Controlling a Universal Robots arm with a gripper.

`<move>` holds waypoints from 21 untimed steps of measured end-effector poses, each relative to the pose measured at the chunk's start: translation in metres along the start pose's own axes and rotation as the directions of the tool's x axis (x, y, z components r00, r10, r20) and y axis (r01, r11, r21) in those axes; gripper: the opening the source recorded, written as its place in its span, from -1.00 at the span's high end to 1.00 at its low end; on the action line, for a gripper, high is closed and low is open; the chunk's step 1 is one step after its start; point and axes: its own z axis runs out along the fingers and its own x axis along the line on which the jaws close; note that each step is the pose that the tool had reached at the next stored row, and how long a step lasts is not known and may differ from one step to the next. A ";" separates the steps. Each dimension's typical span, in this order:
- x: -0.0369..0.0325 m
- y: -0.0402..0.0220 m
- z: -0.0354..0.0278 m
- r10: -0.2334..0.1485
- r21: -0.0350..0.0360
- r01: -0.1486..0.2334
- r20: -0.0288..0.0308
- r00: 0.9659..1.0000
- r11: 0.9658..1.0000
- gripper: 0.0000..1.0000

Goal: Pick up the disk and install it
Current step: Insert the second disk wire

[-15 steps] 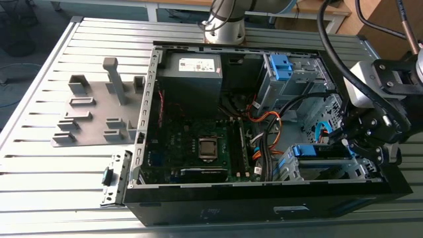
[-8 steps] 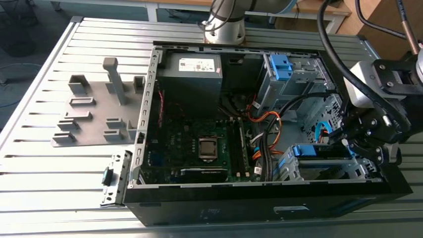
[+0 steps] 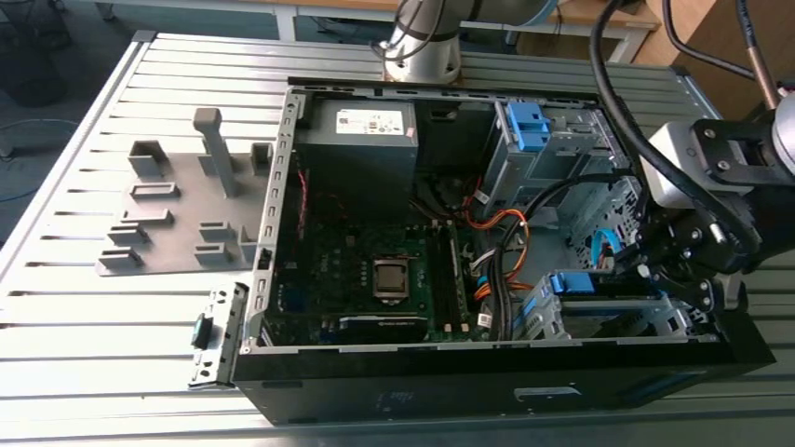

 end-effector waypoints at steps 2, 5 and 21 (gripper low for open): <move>0.0004 0.0000 0.0022 0.000 0.000 0.000 0.000 1.000 1.000 0.69; 0.0011 -0.0001 0.0054 0.000 0.000 0.000 0.000 1.000 1.000 0.69; 0.0031 -0.0003 0.0152 0.000 0.000 0.000 0.000 1.000 1.000 0.69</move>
